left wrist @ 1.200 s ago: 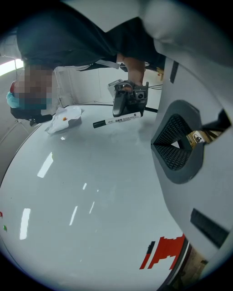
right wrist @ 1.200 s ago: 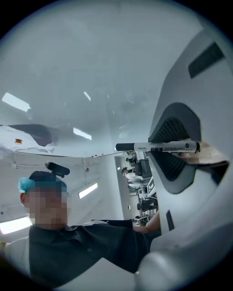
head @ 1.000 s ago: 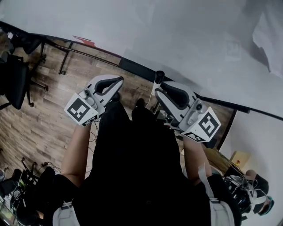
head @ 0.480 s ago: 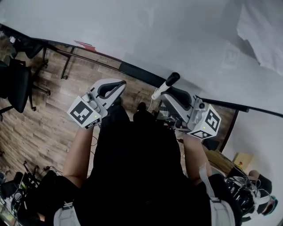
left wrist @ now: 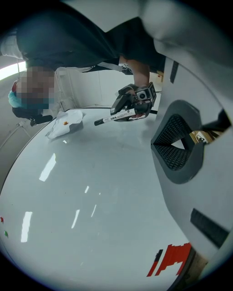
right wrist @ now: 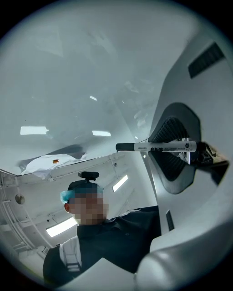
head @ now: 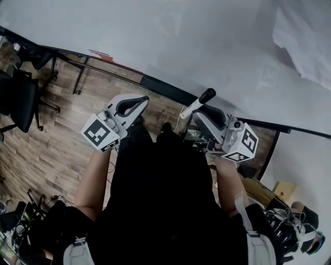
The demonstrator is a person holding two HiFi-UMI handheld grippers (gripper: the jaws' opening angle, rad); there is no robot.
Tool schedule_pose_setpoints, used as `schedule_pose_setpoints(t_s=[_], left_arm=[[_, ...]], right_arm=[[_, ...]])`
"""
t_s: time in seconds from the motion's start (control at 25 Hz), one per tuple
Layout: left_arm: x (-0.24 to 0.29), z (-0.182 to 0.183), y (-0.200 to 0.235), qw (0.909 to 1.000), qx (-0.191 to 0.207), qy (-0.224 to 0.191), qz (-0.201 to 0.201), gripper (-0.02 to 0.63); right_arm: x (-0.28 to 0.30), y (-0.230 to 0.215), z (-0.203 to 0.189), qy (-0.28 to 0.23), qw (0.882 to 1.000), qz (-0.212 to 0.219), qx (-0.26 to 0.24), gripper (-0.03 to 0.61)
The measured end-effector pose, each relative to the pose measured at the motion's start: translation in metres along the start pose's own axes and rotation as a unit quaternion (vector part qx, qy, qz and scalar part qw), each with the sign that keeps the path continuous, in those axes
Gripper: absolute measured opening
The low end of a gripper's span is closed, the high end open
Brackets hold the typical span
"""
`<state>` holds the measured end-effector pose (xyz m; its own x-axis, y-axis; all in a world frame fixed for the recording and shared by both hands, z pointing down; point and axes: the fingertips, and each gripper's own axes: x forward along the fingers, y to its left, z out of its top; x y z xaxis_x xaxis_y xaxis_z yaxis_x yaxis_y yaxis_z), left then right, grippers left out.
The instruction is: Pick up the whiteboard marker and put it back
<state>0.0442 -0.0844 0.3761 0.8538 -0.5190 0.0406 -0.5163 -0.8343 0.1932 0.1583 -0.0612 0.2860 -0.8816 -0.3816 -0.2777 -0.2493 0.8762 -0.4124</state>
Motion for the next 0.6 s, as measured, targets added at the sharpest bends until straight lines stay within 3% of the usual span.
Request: schedule_pose_setpoints(t_s=[0.36,0.6], left_arm=[[0.0023,0.0033,0.0006,1.0000,0.001,-0.004,-0.003,0.012],[0.0015,0.0072,-0.0012,1.0000,0.001,-0.002,-0.005,0.012]], right_arm=[[0.0017,-0.0022,0.0006,0.015,1.000,-0.002,-0.011,0.069],[0.0049,-0.0035,-0.0028,0.057,0.997,-0.019,-0.054,0.069]])
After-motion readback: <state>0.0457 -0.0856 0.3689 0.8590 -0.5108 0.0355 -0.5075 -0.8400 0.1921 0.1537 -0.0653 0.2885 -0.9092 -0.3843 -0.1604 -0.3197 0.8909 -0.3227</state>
